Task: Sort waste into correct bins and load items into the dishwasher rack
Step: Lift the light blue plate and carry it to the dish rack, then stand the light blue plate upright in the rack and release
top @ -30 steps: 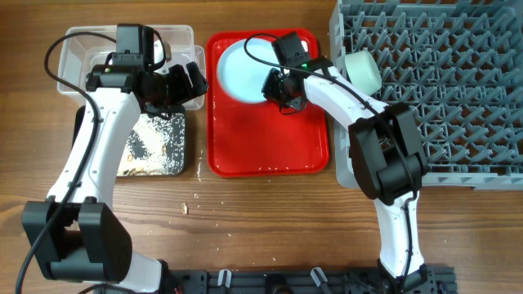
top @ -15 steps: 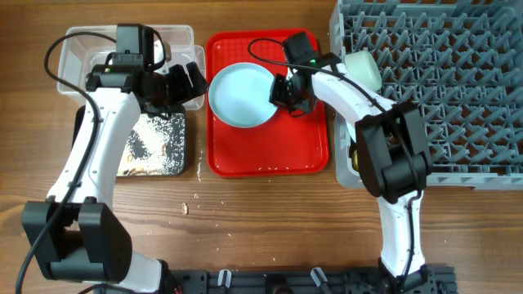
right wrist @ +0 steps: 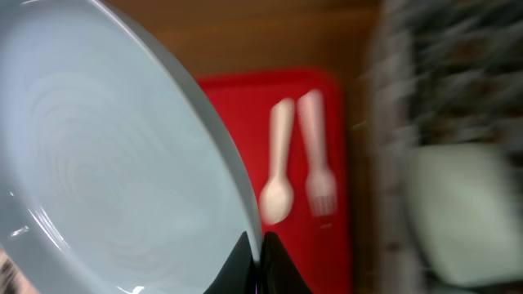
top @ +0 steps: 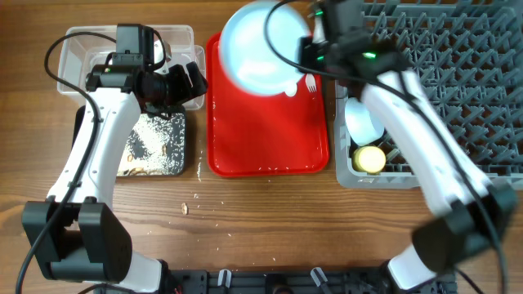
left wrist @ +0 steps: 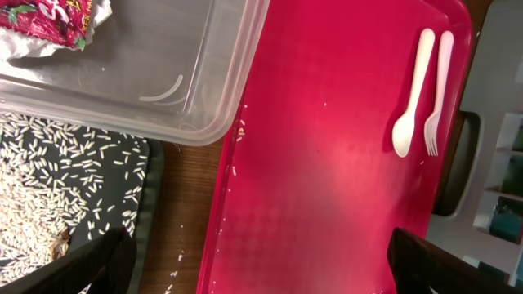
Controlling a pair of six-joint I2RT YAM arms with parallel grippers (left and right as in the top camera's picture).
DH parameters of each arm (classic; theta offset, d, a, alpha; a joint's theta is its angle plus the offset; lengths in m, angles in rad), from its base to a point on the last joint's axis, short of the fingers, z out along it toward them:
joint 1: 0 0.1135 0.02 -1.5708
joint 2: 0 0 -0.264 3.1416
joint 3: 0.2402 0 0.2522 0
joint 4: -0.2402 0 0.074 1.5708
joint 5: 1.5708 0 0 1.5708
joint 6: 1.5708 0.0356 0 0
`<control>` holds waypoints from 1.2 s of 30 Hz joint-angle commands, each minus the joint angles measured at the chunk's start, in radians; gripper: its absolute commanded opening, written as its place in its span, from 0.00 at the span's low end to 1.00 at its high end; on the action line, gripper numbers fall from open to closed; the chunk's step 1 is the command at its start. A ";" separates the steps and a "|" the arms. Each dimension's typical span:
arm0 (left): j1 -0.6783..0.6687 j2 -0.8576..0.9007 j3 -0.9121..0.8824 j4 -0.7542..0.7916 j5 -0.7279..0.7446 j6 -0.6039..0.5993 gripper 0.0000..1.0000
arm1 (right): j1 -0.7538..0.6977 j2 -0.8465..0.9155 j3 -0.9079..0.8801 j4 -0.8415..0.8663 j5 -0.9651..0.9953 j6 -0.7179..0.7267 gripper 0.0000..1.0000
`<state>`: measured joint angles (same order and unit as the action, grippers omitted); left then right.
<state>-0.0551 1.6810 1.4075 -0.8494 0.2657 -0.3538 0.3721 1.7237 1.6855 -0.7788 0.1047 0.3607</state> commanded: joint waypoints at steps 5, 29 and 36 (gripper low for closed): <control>0.001 -0.013 0.006 0.000 -0.006 0.005 1.00 | -0.142 -0.095 0.003 -0.020 0.614 -0.152 0.04; 0.001 -0.013 0.006 0.000 -0.006 0.005 1.00 | -0.345 0.169 -0.006 0.031 0.776 -0.256 0.04; 0.001 -0.013 0.006 0.000 -0.006 0.005 1.00 | -0.351 0.182 -0.006 0.093 0.797 -0.256 0.04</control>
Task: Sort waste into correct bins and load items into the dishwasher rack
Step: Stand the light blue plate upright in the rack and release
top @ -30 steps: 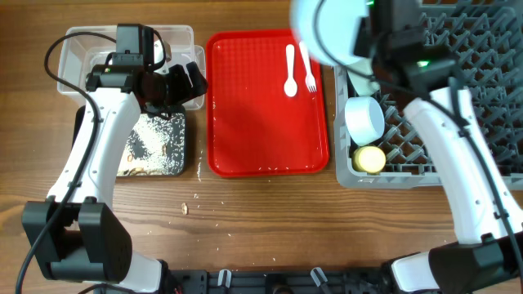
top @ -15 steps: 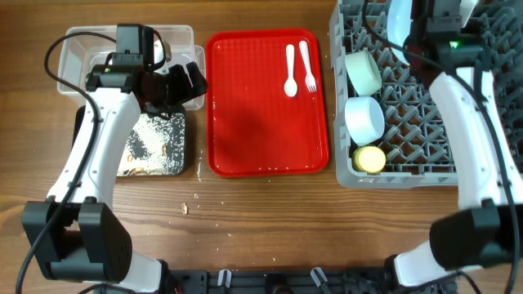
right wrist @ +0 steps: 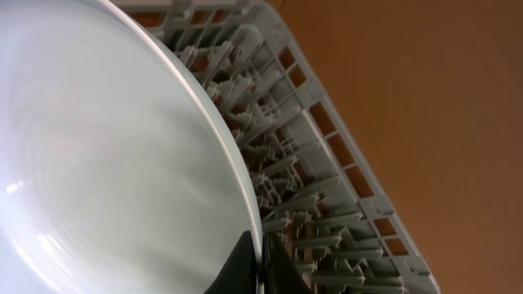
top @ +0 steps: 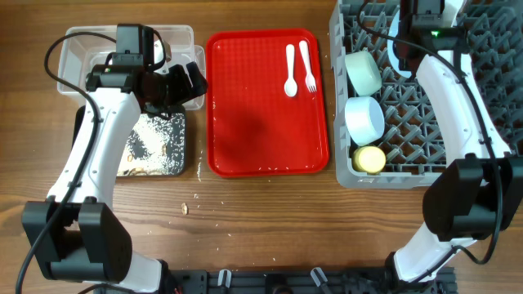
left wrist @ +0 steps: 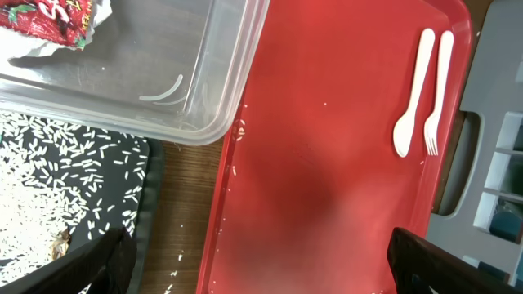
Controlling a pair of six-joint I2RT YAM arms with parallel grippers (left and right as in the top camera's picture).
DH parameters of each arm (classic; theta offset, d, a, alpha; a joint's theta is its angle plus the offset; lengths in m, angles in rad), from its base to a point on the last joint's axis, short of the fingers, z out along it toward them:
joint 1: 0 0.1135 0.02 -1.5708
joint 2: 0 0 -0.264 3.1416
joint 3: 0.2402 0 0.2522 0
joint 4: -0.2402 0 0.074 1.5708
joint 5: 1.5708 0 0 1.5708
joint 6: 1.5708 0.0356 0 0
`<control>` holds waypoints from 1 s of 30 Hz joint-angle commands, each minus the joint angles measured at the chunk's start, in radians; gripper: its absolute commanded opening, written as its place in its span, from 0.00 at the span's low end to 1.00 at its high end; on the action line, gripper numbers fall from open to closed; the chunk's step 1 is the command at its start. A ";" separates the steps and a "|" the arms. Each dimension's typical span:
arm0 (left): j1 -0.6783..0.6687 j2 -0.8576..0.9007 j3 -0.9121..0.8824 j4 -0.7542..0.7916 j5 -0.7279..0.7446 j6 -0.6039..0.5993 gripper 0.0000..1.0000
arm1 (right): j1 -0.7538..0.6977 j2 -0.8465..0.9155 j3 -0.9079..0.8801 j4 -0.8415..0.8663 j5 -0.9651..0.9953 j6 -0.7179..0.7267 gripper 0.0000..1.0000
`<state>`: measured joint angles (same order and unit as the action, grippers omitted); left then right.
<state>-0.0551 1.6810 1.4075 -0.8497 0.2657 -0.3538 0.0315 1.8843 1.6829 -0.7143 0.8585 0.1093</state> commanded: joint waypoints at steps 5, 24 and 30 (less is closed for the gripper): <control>0.001 -0.013 0.006 0.000 -0.006 0.005 1.00 | -0.011 0.023 -0.003 0.086 0.033 -0.006 0.05; 0.001 -0.013 0.006 0.000 -0.006 0.005 1.00 | -0.013 0.081 -0.008 0.070 0.015 -0.002 0.05; 0.001 -0.013 0.006 0.000 -0.006 0.005 1.00 | -0.013 0.082 -0.008 0.009 0.067 -0.009 0.04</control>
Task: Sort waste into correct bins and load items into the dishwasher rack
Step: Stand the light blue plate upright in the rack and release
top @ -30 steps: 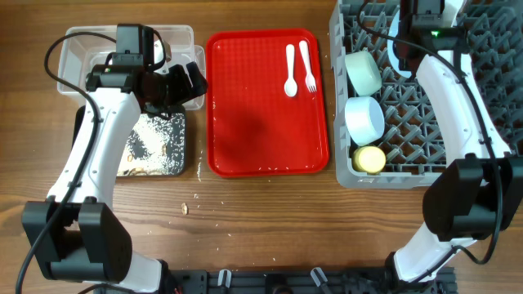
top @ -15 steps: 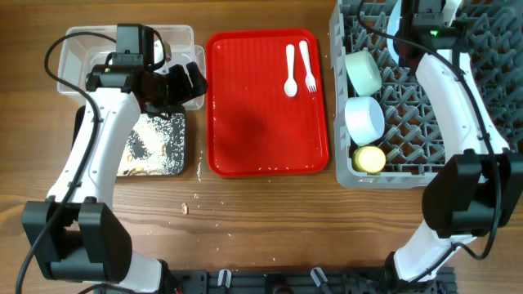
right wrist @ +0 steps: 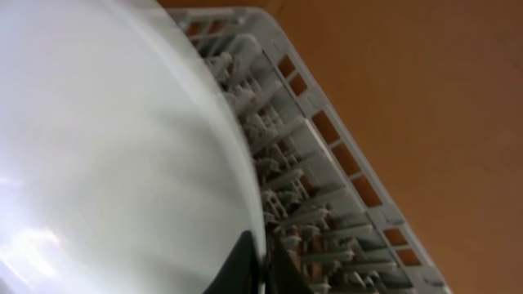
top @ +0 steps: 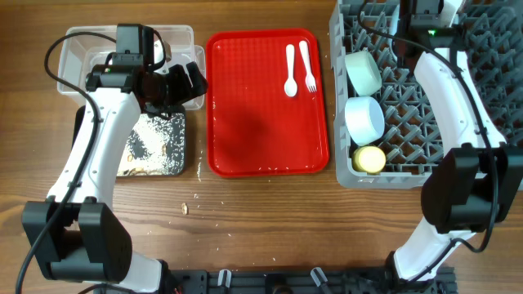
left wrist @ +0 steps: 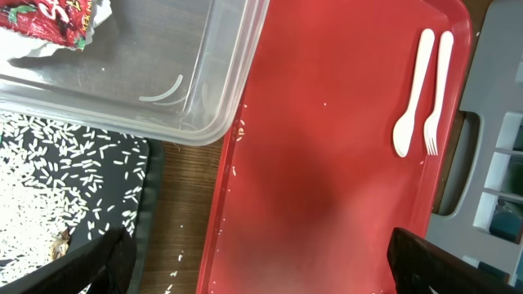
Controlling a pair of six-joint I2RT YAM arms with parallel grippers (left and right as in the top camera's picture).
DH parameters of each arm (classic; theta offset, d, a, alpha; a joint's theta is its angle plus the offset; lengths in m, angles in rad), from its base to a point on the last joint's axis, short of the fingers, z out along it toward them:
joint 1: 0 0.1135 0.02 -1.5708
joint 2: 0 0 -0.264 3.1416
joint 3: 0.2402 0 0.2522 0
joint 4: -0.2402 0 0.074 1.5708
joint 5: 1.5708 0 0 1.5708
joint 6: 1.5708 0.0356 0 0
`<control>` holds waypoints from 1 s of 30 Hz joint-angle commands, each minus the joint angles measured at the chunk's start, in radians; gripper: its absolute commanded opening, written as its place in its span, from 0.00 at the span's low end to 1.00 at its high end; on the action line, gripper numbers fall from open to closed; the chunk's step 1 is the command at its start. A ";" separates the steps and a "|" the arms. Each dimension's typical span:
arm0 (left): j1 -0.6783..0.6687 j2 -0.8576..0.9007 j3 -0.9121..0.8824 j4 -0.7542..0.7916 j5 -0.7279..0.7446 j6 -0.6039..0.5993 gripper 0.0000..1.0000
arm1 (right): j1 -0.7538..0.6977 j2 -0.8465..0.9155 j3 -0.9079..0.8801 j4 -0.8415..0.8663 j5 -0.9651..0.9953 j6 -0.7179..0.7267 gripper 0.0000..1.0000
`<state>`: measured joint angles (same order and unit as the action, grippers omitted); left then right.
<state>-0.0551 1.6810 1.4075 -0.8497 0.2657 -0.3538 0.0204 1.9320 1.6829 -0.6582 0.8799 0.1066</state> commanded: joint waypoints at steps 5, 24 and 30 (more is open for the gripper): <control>0.001 -0.013 0.006 0.000 -0.006 0.005 1.00 | -0.002 0.034 -0.008 -0.140 -0.072 0.000 0.05; 0.001 -0.013 0.006 0.000 -0.006 0.005 1.00 | -0.001 -0.252 -0.006 -0.297 -0.792 0.158 0.94; 0.001 -0.013 0.006 0.000 -0.006 0.005 1.00 | 0.013 -0.328 -0.006 -0.146 -1.273 0.166 1.00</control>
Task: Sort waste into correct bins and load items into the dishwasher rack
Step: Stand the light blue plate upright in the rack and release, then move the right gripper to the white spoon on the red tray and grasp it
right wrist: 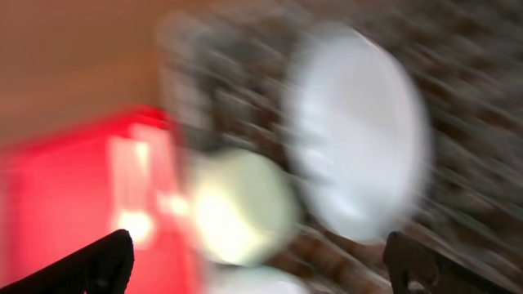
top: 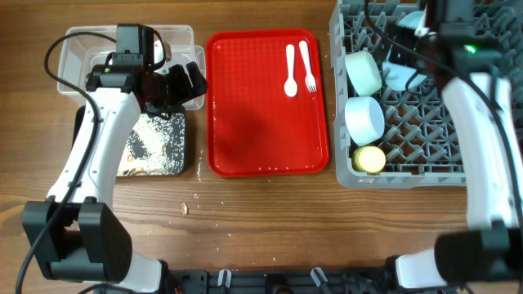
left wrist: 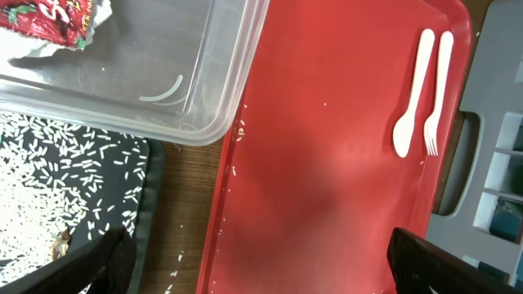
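A pale blue plate [top: 400, 76] stands on edge among the tines of the grey dishwasher rack [top: 425, 122]; it shows blurred in the right wrist view [right wrist: 359, 139]. My right gripper [right wrist: 265, 265] is open and empty, drawn back from the plate, over the rack's back part. A white spoon [top: 289, 69] and fork [top: 306, 67] lie on the red tray [top: 265, 122]. My left gripper [left wrist: 261, 269] hangs open and empty over the tray's left edge, beside the clear bin [top: 82, 49].
The rack's left column holds a pale green bowl [top: 364, 72], a white bowl [top: 364, 119] and a yellow cup [top: 368, 158]. A red wrapper [left wrist: 49, 20] lies in the clear bin. A black tray of rice [top: 151, 145] sits below it; grains are scattered on the wood.
My right gripper was shut on the plate at the rack's back; now it is open and the plate stands in the rack by itself. The left arm has not moved.
First my right gripper held the plate over the top of the red tray. It then held the plate over the back of the rack, and still did a second later. Now the plate is in the rack, released. The left gripper stayed open throughout.
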Controlling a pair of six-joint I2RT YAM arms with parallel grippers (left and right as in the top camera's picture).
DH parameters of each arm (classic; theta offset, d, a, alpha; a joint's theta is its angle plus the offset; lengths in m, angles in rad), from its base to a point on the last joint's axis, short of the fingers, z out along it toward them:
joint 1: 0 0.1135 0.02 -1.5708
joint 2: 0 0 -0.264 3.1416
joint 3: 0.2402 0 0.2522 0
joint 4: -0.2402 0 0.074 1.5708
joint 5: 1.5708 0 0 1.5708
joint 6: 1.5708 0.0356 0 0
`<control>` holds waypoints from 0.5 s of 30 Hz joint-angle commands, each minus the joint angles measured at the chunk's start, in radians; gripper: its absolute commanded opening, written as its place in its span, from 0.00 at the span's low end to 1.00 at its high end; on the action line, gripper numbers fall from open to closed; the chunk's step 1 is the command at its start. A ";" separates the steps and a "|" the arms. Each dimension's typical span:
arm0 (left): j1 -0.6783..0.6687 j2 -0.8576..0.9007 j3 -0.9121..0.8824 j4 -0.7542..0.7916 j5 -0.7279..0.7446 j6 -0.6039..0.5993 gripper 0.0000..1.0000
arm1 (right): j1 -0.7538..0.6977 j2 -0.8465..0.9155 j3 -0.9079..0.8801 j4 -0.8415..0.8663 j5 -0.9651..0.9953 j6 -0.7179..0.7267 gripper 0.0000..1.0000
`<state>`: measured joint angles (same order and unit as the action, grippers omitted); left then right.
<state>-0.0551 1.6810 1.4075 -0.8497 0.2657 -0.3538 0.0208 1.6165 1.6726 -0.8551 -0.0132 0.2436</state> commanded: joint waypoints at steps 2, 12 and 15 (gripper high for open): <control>0.001 -0.013 0.006 0.000 -0.006 0.005 1.00 | 0.068 0.019 0.004 0.086 -0.357 0.083 1.00; 0.001 -0.013 0.006 0.000 -0.006 0.005 1.00 | 0.315 0.286 0.013 0.211 -0.143 0.212 0.88; 0.001 -0.013 0.006 0.000 -0.006 0.005 1.00 | 0.322 0.397 0.045 0.205 -0.143 0.209 0.84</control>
<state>-0.0551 1.6810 1.4075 -0.8497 0.2657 -0.3538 0.3428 1.8938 1.6814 -0.6456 -0.2054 0.4252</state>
